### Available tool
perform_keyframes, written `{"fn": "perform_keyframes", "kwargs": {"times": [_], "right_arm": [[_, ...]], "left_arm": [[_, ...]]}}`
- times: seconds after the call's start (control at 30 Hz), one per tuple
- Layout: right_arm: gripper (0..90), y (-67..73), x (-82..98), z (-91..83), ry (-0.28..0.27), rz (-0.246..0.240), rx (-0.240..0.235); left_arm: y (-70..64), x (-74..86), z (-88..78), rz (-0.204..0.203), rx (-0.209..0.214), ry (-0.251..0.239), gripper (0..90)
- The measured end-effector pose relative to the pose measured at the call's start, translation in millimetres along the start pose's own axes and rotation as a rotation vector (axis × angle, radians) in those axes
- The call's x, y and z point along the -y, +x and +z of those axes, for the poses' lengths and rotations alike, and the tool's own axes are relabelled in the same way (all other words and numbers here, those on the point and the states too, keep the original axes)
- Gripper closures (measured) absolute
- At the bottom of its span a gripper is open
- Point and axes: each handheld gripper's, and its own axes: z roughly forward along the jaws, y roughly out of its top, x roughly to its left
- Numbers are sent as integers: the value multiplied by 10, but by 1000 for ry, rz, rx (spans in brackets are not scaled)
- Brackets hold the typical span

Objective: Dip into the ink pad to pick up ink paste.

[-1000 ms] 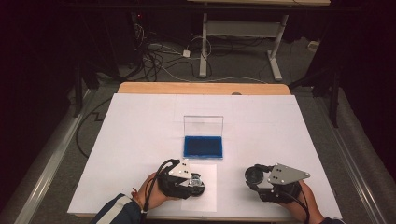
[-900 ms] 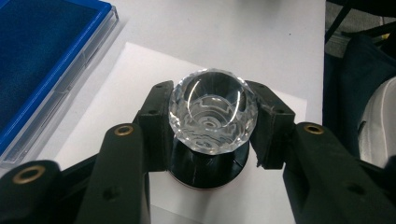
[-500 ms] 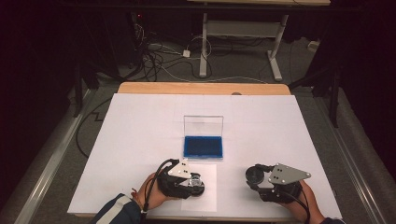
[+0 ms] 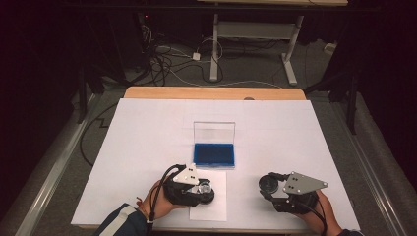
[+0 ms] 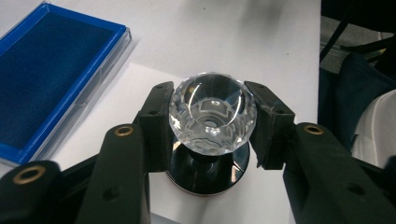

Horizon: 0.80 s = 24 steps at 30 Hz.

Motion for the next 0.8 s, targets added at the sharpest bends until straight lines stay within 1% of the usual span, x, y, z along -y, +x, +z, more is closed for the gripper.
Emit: {"fn": "perform_keyframes", "kwargs": {"times": [0.03,0.1,0.13,0.2,0.27,0.47,0.5,0.73,0.8], "right_arm": [[379,-1,0,1,0,0,1],[379,-1,-1,3,1,1,1],[379,1,-1,4,1,0,0],[380,4,-2,5,2,0,0],[380,5,-4,4,3,-1,0],[379,4,-6,3,0,1,1],[380,4,-6,3,-1,1,0],[380,3,-7,7,-2,3,0],[380,2,-8,9,-2,1,0]], "left_arm": [[-4,-8,1,-2,3,-4,541],[-8,-21,1,9,-2,-3,541],[-5,-25,0,3,1,-8,541],[-2,-34,-9,6,-6,-11,541],[2,-46,-31,4,-4,-22,541],[14,-92,-120,7,-15,-60,541],[21,-99,-142,-1,-16,-75,541],[65,-124,-255,-17,-39,-121,541],[70,-136,-277,-16,-44,-130,541]]}}
